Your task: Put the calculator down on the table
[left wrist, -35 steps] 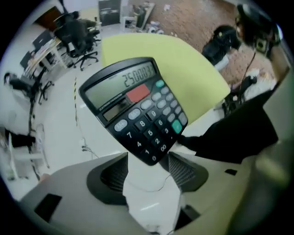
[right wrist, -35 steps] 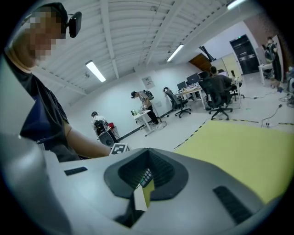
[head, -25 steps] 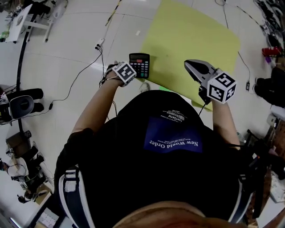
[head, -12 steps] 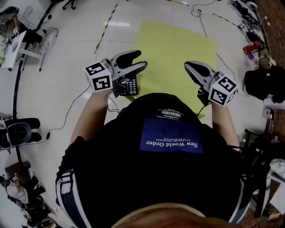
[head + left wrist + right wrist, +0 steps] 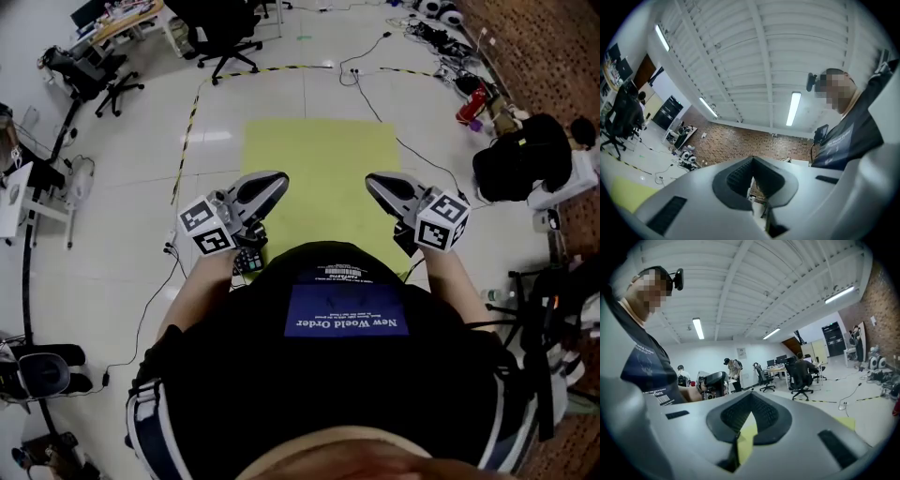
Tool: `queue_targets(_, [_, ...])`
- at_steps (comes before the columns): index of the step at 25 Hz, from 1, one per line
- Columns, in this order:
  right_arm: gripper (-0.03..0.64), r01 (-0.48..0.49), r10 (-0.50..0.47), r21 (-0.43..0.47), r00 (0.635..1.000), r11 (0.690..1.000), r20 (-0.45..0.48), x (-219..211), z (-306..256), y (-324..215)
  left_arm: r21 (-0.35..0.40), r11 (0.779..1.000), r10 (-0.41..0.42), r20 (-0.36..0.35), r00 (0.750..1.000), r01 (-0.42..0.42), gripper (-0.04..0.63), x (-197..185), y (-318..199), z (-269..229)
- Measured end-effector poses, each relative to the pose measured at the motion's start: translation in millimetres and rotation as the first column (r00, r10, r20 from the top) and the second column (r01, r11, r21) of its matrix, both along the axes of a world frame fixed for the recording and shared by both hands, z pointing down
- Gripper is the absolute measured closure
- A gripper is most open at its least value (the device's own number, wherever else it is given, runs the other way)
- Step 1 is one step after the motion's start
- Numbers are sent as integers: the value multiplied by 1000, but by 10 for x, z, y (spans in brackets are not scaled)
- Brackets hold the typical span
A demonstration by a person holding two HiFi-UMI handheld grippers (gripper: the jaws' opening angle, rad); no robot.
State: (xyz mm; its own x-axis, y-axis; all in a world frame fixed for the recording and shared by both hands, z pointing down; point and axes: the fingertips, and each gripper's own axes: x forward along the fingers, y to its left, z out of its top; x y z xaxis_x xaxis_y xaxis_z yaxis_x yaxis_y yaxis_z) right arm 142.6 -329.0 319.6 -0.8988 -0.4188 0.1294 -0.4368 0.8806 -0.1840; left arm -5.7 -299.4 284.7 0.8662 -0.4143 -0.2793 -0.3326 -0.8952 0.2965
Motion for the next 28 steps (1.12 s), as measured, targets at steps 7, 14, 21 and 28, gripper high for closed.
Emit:
queue_targets(7, [630,-42,43,-39,999,998,28,114,26,4,-41,999,16,-21,1000,-17,589,26,-41,30])
queue_targets(14, [630,-36,36,-28,999,999,13,99,16,-35,-25,1000,7,12,1000,-6,589,41,-23,37])
queue_targets(21, [630,-3,3,-21,1000,1000,6,53,33,-20,-22,1000,2,24,1000,-1,589,53,11,25])
queue_targets(28, [630,15,-15,-9,1000,1000,-1,27,6,17,-14,1000,2,26,1000,-1,589,44,29,-13])
